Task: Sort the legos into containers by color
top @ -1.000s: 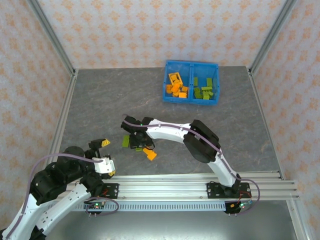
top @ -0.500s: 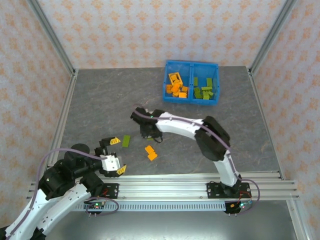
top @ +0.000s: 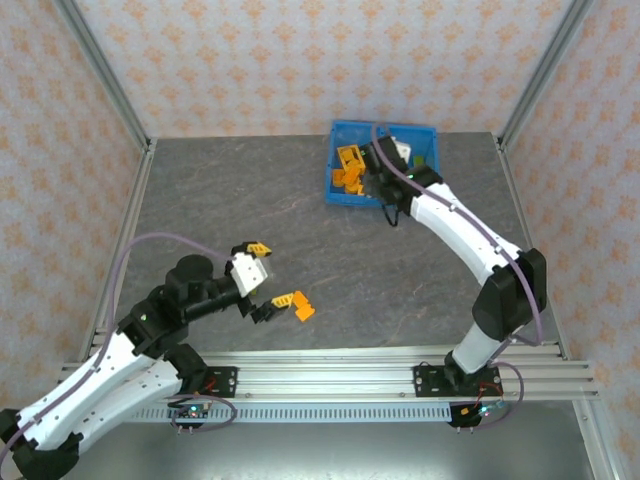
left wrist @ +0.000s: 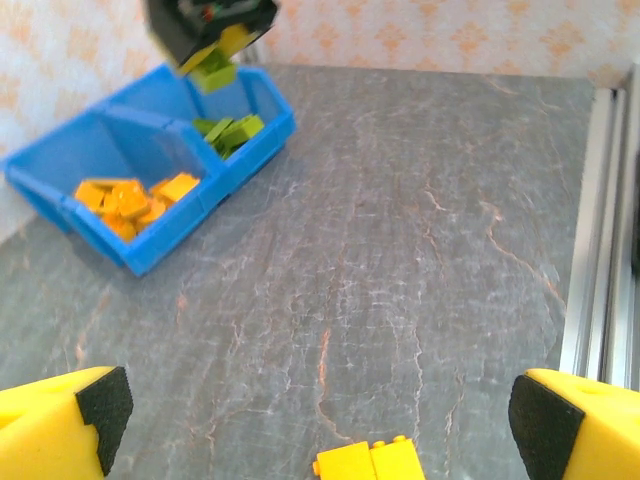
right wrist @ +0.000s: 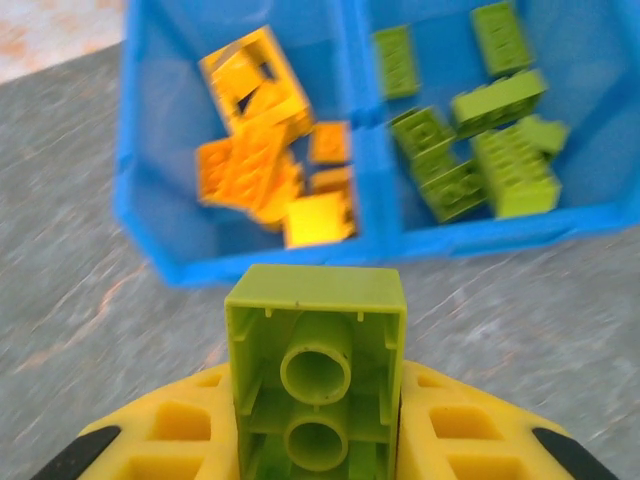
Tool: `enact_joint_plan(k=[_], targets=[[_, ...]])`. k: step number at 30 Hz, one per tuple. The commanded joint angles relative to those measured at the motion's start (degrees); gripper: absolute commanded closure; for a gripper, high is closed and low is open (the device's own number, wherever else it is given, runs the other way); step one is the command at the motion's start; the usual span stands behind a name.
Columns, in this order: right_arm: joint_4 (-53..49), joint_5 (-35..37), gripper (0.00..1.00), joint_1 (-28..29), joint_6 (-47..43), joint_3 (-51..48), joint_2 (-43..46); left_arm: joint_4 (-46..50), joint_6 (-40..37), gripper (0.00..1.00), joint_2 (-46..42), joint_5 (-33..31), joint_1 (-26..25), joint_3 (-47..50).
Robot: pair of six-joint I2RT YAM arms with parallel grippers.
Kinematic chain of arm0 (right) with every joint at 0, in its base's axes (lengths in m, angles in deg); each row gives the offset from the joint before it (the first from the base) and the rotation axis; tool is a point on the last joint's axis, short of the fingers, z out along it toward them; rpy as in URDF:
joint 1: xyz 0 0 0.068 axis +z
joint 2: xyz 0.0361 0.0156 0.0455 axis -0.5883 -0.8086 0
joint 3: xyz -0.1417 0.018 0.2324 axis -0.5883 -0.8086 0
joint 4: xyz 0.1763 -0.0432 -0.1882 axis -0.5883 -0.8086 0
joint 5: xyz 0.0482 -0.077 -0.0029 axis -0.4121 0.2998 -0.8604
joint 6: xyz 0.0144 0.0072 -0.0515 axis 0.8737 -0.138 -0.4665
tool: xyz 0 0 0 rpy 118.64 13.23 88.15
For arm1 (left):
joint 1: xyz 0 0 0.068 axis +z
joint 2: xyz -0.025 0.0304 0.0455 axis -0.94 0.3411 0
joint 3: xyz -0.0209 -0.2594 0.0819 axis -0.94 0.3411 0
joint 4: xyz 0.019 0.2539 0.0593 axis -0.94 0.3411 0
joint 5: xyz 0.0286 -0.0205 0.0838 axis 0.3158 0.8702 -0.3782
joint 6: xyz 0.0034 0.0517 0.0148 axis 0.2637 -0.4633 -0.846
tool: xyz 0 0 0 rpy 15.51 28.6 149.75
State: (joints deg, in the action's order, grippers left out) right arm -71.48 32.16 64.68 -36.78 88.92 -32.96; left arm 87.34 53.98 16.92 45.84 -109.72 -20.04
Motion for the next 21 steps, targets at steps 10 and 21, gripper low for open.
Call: enact_joint_plan(k=[10, 21], targets=[[2.5, 1.8, 0.74, -15.4, -8.8, 21.2, -24.4, 9.2, 46.0, 0.00, 12.2, -30.2, -1.2, -12.1], [-14.4, -0.3, 0.42, -17.5, -11.5, 60.2, -49.5, 25.4, 50.3, 0.00, 16.4, -29.6, 3.3, -15.4]])
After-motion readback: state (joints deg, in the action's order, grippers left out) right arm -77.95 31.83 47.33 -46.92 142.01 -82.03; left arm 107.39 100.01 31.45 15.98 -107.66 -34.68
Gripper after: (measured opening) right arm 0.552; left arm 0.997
